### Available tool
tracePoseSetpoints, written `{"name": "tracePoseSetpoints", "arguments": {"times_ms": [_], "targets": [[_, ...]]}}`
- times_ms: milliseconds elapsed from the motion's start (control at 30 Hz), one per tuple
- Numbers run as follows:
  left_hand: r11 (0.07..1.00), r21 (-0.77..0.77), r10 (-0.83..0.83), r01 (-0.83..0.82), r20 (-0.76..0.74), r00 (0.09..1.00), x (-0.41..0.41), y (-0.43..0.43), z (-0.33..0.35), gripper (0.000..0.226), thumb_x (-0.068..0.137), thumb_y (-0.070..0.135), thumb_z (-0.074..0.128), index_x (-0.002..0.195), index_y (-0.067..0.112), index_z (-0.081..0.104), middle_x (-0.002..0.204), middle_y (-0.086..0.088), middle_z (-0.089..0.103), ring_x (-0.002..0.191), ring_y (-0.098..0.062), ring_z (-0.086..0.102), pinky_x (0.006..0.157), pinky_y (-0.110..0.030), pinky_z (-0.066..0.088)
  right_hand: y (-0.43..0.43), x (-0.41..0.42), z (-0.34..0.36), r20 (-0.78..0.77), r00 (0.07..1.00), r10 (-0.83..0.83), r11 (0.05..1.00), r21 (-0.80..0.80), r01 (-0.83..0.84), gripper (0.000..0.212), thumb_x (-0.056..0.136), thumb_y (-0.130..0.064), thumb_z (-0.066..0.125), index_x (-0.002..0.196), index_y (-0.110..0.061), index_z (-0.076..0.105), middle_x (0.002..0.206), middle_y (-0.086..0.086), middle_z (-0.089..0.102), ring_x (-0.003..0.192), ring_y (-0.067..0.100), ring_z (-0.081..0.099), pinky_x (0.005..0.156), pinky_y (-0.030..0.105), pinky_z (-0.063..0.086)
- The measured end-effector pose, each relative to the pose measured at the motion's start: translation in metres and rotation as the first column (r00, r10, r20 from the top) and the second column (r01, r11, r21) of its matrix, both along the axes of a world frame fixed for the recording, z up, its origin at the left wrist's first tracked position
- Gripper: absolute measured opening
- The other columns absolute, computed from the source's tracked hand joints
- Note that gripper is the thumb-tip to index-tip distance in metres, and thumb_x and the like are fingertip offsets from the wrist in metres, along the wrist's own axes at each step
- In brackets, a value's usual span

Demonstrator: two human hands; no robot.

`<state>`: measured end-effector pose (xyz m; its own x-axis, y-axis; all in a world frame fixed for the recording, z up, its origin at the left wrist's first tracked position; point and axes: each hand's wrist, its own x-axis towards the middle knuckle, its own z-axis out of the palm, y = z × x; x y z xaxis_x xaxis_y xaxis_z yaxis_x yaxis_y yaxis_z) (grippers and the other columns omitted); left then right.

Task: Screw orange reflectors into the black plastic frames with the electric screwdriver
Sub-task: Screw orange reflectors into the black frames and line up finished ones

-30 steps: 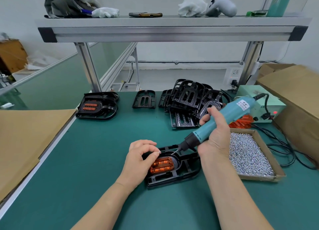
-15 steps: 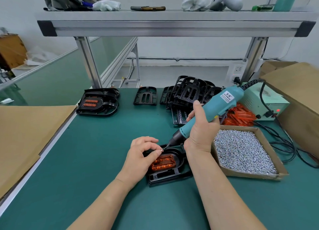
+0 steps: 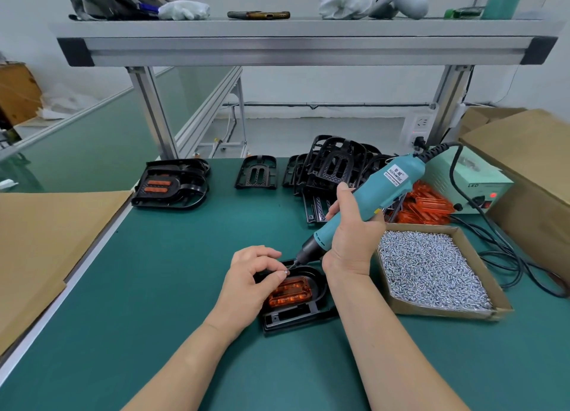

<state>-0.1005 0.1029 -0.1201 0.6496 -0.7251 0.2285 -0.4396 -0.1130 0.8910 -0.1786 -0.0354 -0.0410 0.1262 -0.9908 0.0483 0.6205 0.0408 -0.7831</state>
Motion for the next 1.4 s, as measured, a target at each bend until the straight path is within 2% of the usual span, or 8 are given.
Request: {"name": "tracePoseSetpoints", "arguments": {"times_ms": [200,433,800,1067,1133,1200,1267,1400], "targets": [[1.0,0.002,0.001,-0.001,-0.03,1.0,-0.001,0.0,0.002,0.021,0.084,0.01,0.078,0.073,0.028,0.075,0.111,0.017,0.066,0.125,0.004,0.042,0.099,-0.006,0.027,0.001,0.001,-0.002,-0.008,1.0,0.0,1.0,-0.031,0.0,0.018,0.086,-0.01,0.074,0.082,-0.015,0.057,0.056,-0.001,0.055,0.048,0.01,0.049,0.05,0.021,0.045],[1.0,-0.009,0.001,-0.001,-0.053,0.999,0.0,0.001,-0.001,0.025,0.081,0.006,0.079,0.07,0.027,0.074,0.109,0.026,0.066,0.128,0.003,0.043,0.105,-0.017,0.029,0.004,0.004,-0.005,-0.036,0.999,-0.019,0.999,-0.026,0.018,0.021,0.086,-0.009,0.074,0.078,-0.016,0.056,0.054,-0.003,0.055,0.048,0.01,0.05,0.051,0.022,0.045],[0.999,-0.027,-0.031,0.03,-0.022,0.999,-0.001,-0.001,-0.003,0.022,0.08,0.002,0.08,0.07,0.022,0.075,0.107,0.017,0.07,0.131,-0.002,0.044,0.109,-0.023,0.031,0.005,0.01,-0.005,-0.128,0.991,0.027,0.998,-0.059,-0.035,0.018,0.087,-0.009,0.073,0.081,-0.017,0.058,0.056,-0.003,0.055,0.048,0.011,0.049,0.052,0.023,0.045],[0.999,0.021,-0.038,0.038,0.023,0.999,0.0,-0.003,-0.003,0.021,0.078,0.009,0.083,0.088,0.027,0.078,0.109,0.016,0.071,0.13,0.003,0.042,0.11,-0.019,0.031,-0.003,0.0,0.001,-0.079,0.997,0.026,0.997,-0.071,-0.031,0.02,0.087,-0.009,0.073,0.081,-0.017,0.056,0.055,-0.003,0.053,0.047,0.012,0.047,0.049,0.023,0.043],[0.999,0.017,-0.036,0.035,0.026,0.999,-0.001,-0.002,-0.002,0.027,0.074,0.017,0.087,0.096,0.03,0.076,0.112,0.017,0.069,0.131,0.004,0.041,0.111,-0.018,0.031,-0.006,-0.004,0.003,-0.089,0.996,0.017,0.995,-0.092,-0.025,0.018,0.085,-0.013,0.074,0.083,-0.016,0.056,0.056,-0.002,0.054,0.047,0.013,0.048,0.049,0.024,0.043],[0.997,0.047,-0.07,0.068,0.052,0.996,-0.002,-0.002,0.0,0.039,0.067,0.039,0.086,0.103,0.036,0.072,0.117,0.017,0.066,0.133,0.005,0.037,0.109,-0.015,0.029,-0.01,-0.01,0.005,-0.112,0.994,0.008,0.991,-0.13,-0.023,0.017,0.082,-0.017,0.075,0.084,-0.016,0.058,0.059,-0.002,0.055,0.049,0.014,0.049,0.049,0.026,0.044],[0.986,0.119,-0.126,0.114,0.095,0.987,-0.004,-0.003,0.001,0.056,0.062,0.06,0.076,0.112,0.039,0.066,0.125,0.018,0.059,0.136,0.006,0.031,0.11,-0.015,0.026,-0.012,-0.014,0.005,-0.151,0.988,-0.008,0.985,-0.169,-0.017,0.018,0.078,-0.022,0.077,0.082,-0.018,0.059,0.062,-0.002,0.056,0.053,0.016,0.051,0.051,0.029,0.045],[0.935,0.325,-0.226,0.141,0.239,0.944,-0.008,-0.005,0.002,0.1,0.057,0.08,0.063,0.143,0.031,0.049,0.141,0.018,0.042,0.141,0.002,0.024,0.117,-0.024,0.022,-0.007,-0.017,0.002,-0.207,0.978,-0.017,0.973,-0.228,-0.031,0.018,0.077,-0.026,0.077,0.076,-0.023,0.059,0.06,-0.002,0.055,0.054,0.019,0.05,0.052,0.03,0.043]]}}
